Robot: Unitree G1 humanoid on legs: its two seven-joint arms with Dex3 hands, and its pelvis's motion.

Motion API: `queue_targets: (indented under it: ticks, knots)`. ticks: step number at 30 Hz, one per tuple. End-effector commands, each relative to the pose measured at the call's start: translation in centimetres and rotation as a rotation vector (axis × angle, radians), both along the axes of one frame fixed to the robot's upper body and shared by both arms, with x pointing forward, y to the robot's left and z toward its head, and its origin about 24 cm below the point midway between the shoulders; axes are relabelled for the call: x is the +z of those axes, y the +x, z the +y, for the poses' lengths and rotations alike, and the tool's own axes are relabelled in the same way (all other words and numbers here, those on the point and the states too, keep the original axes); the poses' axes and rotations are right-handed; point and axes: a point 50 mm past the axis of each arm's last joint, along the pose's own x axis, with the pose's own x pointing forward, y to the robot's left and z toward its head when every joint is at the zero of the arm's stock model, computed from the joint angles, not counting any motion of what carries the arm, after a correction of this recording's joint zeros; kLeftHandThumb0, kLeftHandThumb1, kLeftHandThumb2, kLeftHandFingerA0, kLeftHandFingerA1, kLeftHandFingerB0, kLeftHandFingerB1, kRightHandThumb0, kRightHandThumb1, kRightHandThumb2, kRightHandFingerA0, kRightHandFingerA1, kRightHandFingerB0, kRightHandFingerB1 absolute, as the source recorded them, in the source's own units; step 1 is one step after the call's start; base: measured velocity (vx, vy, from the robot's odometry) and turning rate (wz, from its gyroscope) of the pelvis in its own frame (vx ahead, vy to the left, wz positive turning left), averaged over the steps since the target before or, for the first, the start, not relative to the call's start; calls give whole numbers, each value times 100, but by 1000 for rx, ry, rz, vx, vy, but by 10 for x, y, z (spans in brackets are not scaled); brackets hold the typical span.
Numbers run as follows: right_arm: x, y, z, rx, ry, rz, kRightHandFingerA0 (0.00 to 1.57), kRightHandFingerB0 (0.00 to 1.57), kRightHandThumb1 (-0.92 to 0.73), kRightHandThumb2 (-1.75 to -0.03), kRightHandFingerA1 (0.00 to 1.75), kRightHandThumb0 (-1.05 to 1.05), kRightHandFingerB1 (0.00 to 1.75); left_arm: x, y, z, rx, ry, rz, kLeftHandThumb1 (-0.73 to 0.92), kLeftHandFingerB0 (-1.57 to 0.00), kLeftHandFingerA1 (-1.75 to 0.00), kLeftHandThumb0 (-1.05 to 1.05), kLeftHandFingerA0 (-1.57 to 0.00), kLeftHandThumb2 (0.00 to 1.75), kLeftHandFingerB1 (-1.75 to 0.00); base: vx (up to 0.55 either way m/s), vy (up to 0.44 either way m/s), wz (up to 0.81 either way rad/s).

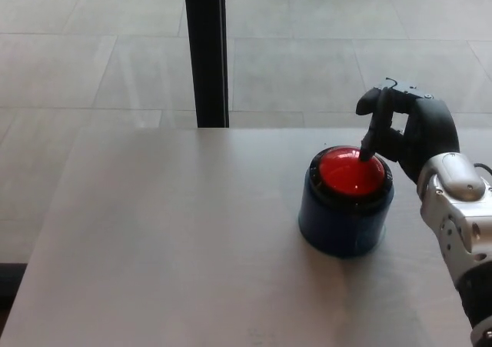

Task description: The robot uses its right hand to press the red button kept in the middle of the desk

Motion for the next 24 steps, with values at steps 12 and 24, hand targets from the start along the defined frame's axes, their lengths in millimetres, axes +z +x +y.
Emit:
queue_targets:
  ticks: [12, 24]
  knots:
    - [-8, -2, 6, 52, -159, 34, 96, 81, -44, -133, 175, -19, 158, 5, -4, 7, 15, 18, 7, 92, -33, -96, -77, -48, 129, -82, 0, 0, 0]
    - [-52, -19, -7, 20, -204, 143, 97, 79, -49, -127, 175, -16, 159, 7, 0, 7, 36, 13, -2, 92, -27, -99, -73, -51, 126, -79, 0, 0, 0]
